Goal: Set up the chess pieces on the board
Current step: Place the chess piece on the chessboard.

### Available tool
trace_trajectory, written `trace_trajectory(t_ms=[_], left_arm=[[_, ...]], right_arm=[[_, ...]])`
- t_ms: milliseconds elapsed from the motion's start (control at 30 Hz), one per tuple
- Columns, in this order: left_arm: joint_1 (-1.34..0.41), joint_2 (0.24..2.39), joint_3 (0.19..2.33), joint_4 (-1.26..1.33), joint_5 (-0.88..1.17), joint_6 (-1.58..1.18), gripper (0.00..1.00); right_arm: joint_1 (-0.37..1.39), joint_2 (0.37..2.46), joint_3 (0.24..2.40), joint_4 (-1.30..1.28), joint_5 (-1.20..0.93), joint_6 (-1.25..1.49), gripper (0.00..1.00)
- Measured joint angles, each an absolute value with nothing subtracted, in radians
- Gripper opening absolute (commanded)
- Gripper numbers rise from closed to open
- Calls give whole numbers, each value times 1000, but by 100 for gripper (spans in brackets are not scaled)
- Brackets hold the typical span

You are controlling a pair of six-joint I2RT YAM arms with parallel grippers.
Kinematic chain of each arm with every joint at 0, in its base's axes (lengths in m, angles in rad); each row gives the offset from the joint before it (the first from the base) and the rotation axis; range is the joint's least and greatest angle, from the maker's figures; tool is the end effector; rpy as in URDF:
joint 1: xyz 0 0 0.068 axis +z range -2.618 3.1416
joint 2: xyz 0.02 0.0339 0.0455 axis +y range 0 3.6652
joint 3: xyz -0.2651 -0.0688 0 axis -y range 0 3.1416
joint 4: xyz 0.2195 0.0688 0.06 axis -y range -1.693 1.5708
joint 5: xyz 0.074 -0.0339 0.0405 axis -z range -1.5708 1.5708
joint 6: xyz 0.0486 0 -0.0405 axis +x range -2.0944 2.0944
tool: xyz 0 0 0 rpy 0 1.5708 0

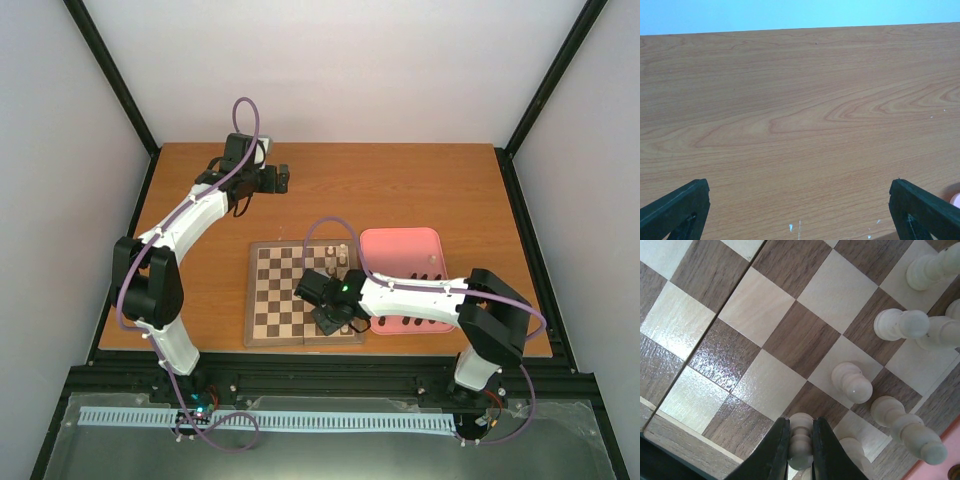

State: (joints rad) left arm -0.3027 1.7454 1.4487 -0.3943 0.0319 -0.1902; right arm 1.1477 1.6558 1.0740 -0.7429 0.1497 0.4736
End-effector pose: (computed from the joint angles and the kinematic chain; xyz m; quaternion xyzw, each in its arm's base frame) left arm 0.3699 -0.1171 0.2897 0.0576 0.9029 -0.1179 0.4094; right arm 0.1251 0.2602 0.1888 -0.3186 0.9370 0.0376 0.1381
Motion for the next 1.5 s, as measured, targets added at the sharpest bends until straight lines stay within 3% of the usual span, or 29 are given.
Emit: trace_trajectory(t_ms=[600, 1267, 1500], left_arm=[[-303, 1745, 1449, -394, 32, -190, 100], [-303, 1745, 1449, -394, 32, -190, 100], [-303, 1745, 1449, -394, 32, -190, 100]], right_arm=[[1131, 1679, 1072, -734, 169, 473, 12], [1127, 1679, 1072, -730, 168, 469, 22], [1132, 1631, 1073, -751, 159, 460, 30]])
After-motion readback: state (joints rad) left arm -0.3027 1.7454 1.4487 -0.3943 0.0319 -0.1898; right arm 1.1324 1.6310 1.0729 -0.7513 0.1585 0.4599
